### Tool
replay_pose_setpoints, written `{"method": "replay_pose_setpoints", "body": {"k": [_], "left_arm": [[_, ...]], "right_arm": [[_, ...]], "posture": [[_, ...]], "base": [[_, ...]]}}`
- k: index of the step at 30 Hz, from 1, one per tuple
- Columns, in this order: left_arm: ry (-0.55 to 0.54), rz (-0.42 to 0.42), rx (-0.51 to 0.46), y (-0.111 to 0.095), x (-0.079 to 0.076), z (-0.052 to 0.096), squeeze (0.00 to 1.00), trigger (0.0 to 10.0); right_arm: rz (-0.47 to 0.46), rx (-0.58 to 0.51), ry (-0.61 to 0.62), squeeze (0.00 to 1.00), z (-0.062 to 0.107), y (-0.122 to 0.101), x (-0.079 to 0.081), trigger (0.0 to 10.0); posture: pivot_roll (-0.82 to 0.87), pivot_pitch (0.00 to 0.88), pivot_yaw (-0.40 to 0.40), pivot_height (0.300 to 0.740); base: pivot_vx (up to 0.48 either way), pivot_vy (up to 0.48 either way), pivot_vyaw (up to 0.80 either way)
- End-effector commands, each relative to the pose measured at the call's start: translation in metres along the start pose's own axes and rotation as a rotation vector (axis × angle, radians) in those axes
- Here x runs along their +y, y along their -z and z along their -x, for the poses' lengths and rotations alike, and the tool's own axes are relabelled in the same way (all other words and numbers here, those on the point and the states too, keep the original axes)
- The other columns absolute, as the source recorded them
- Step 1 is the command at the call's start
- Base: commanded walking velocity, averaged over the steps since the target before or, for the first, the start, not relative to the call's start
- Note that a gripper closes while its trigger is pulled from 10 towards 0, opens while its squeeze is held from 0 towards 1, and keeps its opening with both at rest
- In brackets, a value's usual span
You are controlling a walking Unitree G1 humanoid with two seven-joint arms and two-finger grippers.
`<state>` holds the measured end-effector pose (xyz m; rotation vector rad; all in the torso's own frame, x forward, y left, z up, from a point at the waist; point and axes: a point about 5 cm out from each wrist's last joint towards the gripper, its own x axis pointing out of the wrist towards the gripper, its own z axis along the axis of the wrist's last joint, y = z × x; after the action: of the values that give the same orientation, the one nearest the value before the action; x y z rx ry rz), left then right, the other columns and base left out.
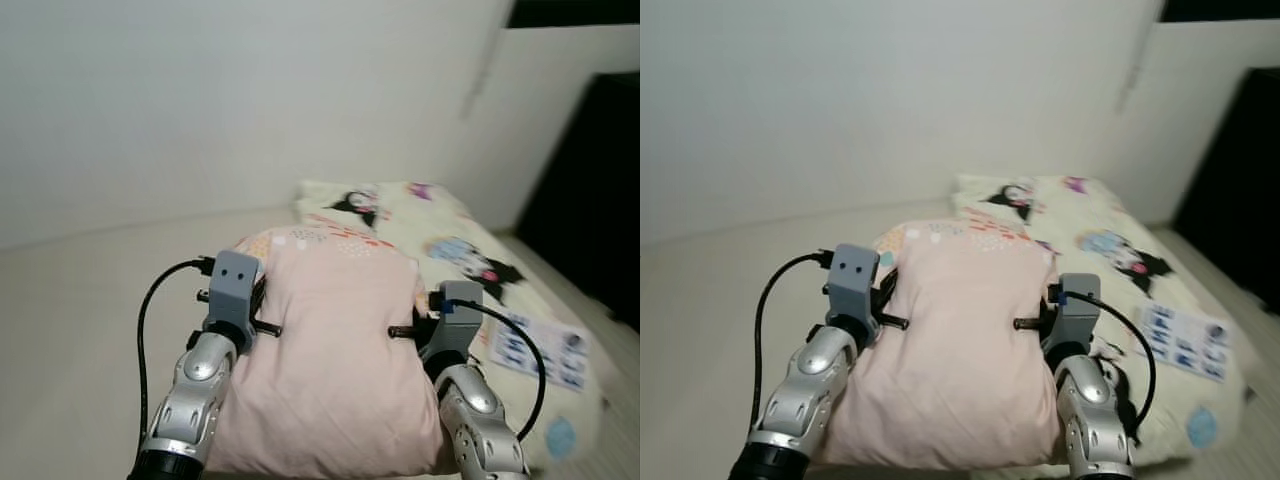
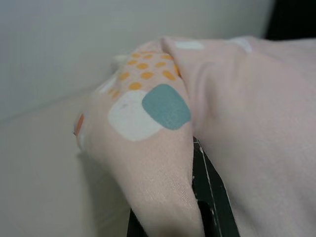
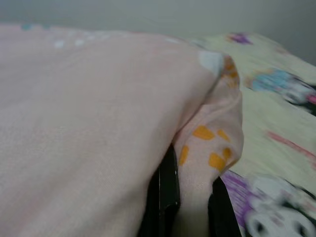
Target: Clean up the room
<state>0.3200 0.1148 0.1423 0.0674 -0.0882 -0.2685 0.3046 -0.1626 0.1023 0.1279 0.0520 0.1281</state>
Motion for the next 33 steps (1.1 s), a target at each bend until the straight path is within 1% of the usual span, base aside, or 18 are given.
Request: {"method": "replay_pose_setpoints", "body": {"k": [1, 4, 11, 13, 14, 15, 16, 17, 18, 19, 20, 22, 24, 33], "left_arm": [[0.029, -0.014, -0.043, -0.008, -0.004, -0.001, 0.00, 10.0], [0.025, -0.021, -0.044, -0.008, -0.004, -0.001, 0.00, 10.0], [0.009, -0.023, -0.048, -0.008, -0.002, -0.001, 0.00, 10.0], [-0.011, -0.048, -0.031, -0.006, 0.001, 0.000, 0.00, 10.0], [-0.033, -0.059, -0.022, -0.004, 0.004, 0.000, 0.00, 10.0], [-0.061, -0.067, -0.021, -0.004, 0.007, 0.001, 0.00, 10.0], [-0.061, -0.067, -0.021, -0.004, 0.007, 0.001, 0.00, 10.0], [-0.132, -0.085, -0.018, -0.003, 0.016, 0.002, 0.00, 10.0], [-0.154, -0.092, -0.017, -0.003, 0.019, 0.002, 0.00, 10.0], [-0.154, -0.092, -0.017, -0.003, 0.019, 0.002, 0.00, 10.0], [-0.224, -0.095, -0.010, -0.003, 0.027, 0.002, 0.00, 10.0], [-0.253, -0.077, -0.016, -0.004, 0.031, 0.001, 0.00, 10.0], [-0.212, -0.069, -0.034, -0.007, 0.026, -0.001, 0.00, 10.0], [-0.171, -0.064, -0.038, -0.008, 0.016, -0.003, 0.00, 10.0]], "right_arm": [[-0.008, -0.046, -0.009, 0.00, -0.002, -0.006, 0.004, 10.0], [-0.007, -0.046, -0.009, 0.00, -0.002, -0.006, 0.004, 10.0], [0.005, -0.047, -0.027, 0.00, -0.003, -0.007, 0.004, 10.0], [0.009, -0.058, -0.030, 0.00, -0.004, -0.009, 0.005, 10.0], [0.023, -0.070, -0.035, 0.00, -0.005, -0.011, 0.005, 10.0], [0.058, -0.081, -0.050, 0.00, -0.006, -0.014, 0.007, 10.0], [0.058, -0.081, -0.050, 0.00, -0.006, -0.014, 0.007, 10.0], [0.140, -0.107, -0.087, 0.00, -0.010, -0.019, 0.012, 10.0], [0.163, -0.116, -0.097, 0.00, -0.011, -0.021, 0.014, 10.0], [0.163, -0.116, -0.097, 0.00, -0.011, -0.021, 0.014, 10.0], [0.196, -0.138, -0.135, 0.00, -0.014, -0.025, 0.021, 10.0], [0.172, -0.148, -0.191, 0.00, -0.016, -0.028, 0.030, 10.0], [0.138, -0.156, -0.235, 0.00, -0.016, -0.028, 0.037, 10.0], [0.135, -0.155, -0.236, 0.00, -0.016, -0.024, 0.038, 10.0]], "posture": [[-0.04, 0.056, 0.022, 0.740], [-0.04, 0.057, 0.022, 0.740], [-0.04, 0.053, 0.016, 0.740], [-0.03, 0.049, 0.015, 0.740], [-0.03, 0.047, 0.015, 0.740], [-0.03, 0.045, 0.014, 0.740], [-0.03, 0.045, 0.014, 0.740], [-0.03, 0.040, 0.013, 0.740], [-0.03, 0.040, 0.013, 0.740], [-0.03, 0.040, 0.013, 0.740], [-0.03, 0.037, 0.011, 0.740], [-0.03, 0.035, 0.008, 0.740], [-0.03, 0.036, 0.000, 0.740], [-0.03, 0.042, -0.001, 0.740]], "base": [[0.000, 0.000, -0.80], [0.000, 0.000, -0.80], [0.000, 0.000, 0.00], [0.000, 0.000, 0.00], [0.000, 0.000, 0.00], [0.000, 0.000, 0.00], [0.000, 0.000, 0.00], [0.000, 0.000, 0.00], [0.000, 0.000, 0.00], [0.000, 0.000, 0.00], [0.000, 0.000, 0.00], [0.000, 0.000, 0.00], [0.000, 0.000, 0.00], [0.000, 0.000, 0.00]]}}
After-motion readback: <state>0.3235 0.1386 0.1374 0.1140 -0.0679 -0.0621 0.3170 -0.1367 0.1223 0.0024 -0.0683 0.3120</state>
